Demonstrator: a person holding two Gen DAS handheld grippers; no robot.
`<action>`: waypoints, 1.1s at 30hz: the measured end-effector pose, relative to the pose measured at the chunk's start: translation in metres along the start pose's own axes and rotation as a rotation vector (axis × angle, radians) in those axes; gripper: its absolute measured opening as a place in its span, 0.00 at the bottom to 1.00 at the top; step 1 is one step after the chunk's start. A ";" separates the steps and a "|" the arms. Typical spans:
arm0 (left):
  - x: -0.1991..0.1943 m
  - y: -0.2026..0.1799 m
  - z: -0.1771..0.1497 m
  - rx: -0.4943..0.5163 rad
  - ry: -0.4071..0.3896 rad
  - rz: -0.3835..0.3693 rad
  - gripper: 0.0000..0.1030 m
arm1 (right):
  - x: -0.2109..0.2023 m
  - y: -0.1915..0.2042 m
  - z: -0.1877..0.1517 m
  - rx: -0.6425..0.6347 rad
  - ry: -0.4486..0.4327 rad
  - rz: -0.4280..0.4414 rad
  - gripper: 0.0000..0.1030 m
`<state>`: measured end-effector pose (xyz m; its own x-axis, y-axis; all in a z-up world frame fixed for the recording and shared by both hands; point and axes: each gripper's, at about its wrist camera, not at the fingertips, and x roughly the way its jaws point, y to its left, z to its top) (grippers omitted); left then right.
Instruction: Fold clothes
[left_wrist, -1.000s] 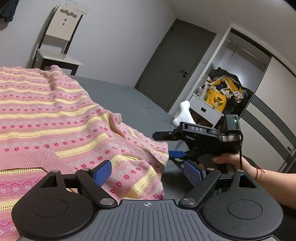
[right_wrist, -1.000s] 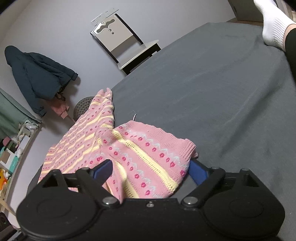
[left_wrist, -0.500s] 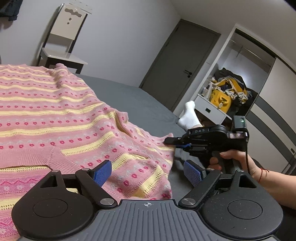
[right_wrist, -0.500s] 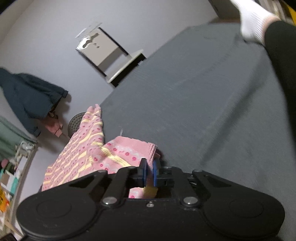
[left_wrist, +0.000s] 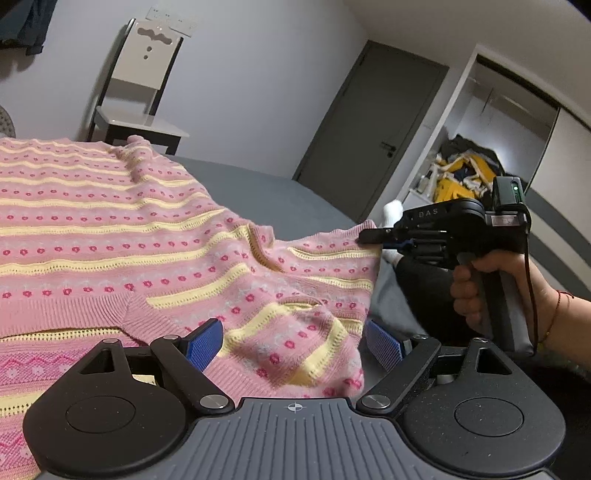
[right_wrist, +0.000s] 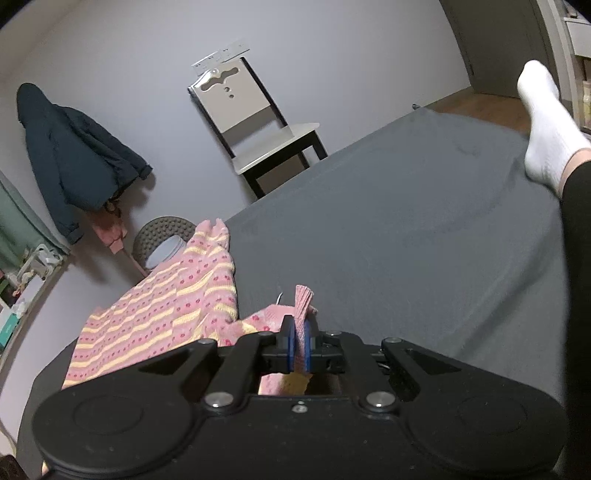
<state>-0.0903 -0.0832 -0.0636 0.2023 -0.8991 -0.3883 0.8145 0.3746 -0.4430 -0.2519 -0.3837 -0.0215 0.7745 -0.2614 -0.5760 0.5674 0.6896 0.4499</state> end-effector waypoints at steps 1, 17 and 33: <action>0.000 0.002 0.001 -0.012 -0.004 0.001 0.83 | 0.000 0.000 0.002 0.003 -0.002 -0.014 0.05; 0.003 -0.004 0.012 0.033 0.010 0.058 0.83 | 0.018 -0.016 0.009 -0.094 0.014 -0.221 0.05; 0.020 0.003 0.005 0.020 0.144 0.168 0.83 | 0.049 -0.030 -0.015 -0.145 0.083 -0.249 0.05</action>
<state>-0.0805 -0.1008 -0.0685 0.2576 -0.7822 -0.5672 0.7868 0.5106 -0.3468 -0.2352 -0.4071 -0.0741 0.5875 -0.3826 -0.7131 0.6864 0.7023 0.1887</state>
